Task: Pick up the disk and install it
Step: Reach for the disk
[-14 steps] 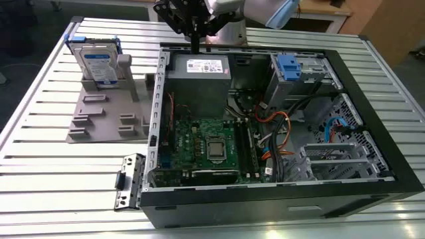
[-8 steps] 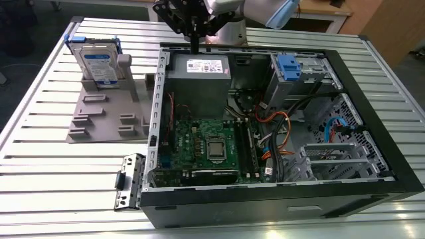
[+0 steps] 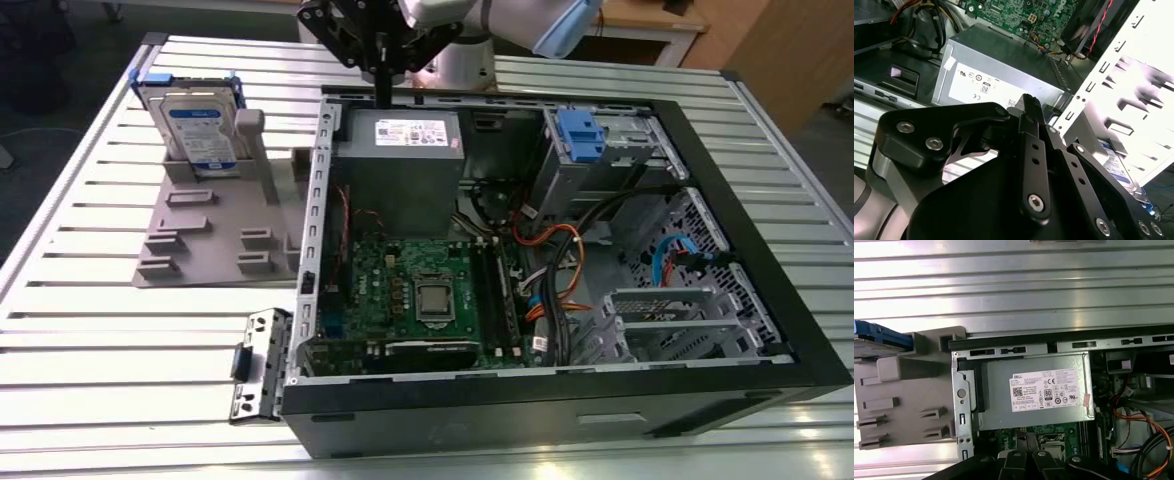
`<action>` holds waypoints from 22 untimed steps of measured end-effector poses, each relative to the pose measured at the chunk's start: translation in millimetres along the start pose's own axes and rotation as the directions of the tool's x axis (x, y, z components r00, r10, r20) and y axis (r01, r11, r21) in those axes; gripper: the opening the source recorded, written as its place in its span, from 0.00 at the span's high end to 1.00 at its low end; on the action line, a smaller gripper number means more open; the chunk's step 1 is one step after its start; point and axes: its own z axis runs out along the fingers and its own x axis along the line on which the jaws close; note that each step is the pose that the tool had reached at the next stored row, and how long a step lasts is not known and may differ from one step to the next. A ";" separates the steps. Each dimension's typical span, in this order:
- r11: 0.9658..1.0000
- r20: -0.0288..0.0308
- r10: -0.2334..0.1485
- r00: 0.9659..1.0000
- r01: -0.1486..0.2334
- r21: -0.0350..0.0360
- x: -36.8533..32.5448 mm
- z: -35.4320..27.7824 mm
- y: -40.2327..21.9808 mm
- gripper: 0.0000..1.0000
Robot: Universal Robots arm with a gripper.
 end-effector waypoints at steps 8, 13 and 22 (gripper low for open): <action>1.000 0.000 0.000 1.000 0.000 0.000 9.0 -0.2 -0.7 0.90; 1.000 0.000 0.000 1.000 0.000 0.000 12.4 -0.4 -0.9 0.90; 1.000 0.000 0.000 1.000 0.000 0.000 17.5 -0.5 -1.3 0.90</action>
